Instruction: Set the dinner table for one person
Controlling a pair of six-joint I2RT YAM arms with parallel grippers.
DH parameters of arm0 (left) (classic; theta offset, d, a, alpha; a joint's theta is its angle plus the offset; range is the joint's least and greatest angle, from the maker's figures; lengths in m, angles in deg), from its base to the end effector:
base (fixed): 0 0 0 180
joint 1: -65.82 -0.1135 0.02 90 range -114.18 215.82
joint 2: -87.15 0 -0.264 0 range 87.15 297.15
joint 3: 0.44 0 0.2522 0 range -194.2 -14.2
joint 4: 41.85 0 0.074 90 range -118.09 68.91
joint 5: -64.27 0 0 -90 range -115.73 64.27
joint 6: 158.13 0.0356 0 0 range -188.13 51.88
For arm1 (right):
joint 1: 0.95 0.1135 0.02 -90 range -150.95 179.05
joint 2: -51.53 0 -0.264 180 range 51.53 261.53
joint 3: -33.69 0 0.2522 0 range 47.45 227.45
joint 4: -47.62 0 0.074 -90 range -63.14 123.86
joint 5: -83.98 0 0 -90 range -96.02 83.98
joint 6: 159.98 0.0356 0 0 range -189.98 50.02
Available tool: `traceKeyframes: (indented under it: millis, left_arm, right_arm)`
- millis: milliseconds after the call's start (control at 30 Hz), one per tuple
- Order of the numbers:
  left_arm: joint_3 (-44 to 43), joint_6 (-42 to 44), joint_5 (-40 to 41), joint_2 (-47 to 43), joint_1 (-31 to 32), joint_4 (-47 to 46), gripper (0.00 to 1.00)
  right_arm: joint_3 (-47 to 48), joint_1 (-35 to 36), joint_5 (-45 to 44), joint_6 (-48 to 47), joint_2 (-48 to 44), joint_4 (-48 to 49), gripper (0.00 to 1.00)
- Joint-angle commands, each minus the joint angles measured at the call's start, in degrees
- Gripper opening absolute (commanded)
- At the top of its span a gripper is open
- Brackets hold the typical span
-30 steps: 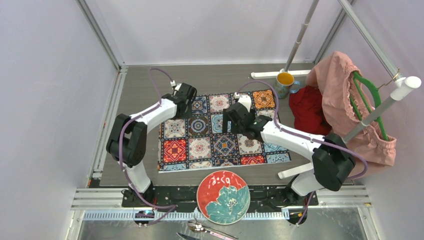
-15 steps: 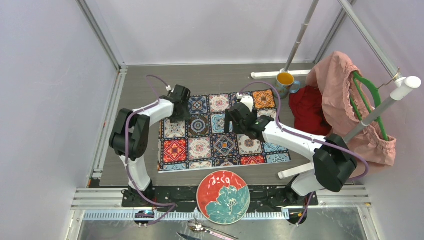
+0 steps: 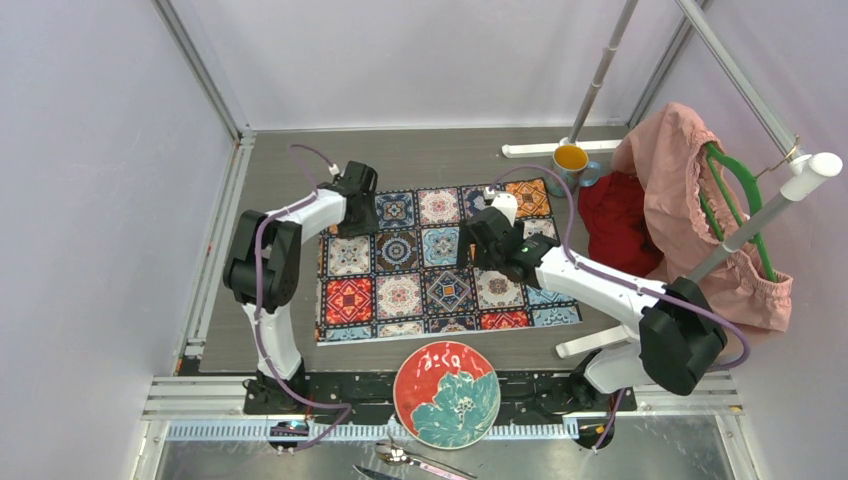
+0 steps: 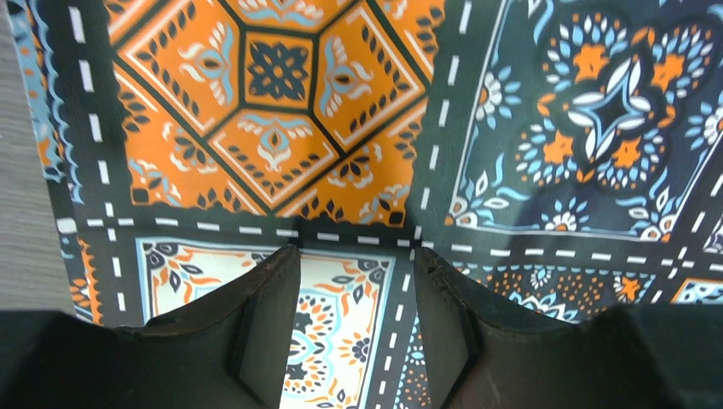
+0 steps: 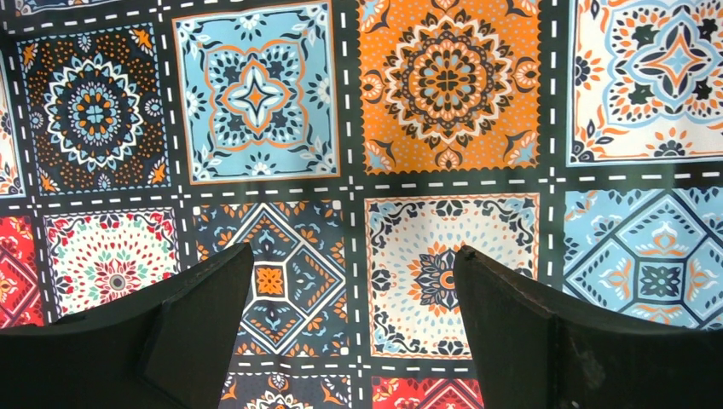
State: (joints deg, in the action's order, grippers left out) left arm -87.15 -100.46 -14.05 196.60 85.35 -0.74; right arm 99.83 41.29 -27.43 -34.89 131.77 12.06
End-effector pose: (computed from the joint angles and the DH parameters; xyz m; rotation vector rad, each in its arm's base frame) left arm 0.3685 -0.1231 0.1672 -0.3572 2.6207 -0.0253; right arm 0.2228 0.1848 0.2306 0.0164 2.3681 0.1935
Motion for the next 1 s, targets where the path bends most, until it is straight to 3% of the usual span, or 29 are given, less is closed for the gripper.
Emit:
traceKeyframes:
  millis: [0, 633, 933, 967]
  left_arm:
    - [-1.8, 1.8, 0.2, 4.2, -2.8, -2.0, 0.53]
    - [-13.3, 4.5, -1.7, 11.8, -3.4, 0.8, 0.55]
    - [-8.5, 6.7, -3.8, 2.1, -2.3, -2.2, 0.82]
    - [-7.8, 6.9, -3.7, 0.8, -2.0, -2.5, 0.95]
  right_arm:
    - [-0.4, -0.9, -0.6, 0.9, -3.2, 0.1, 0.93]
    - [-2.1, -2.8, -0.7, 0.4, -6.3, -1.1, 0.93]
    - [-2.4, -3.1, -0.5, -0.2, -5.7, -0.7, 0.98]
    - [-2.4, -3.0, -0.6, -0.2, -5.4, -0.6, 0.98]
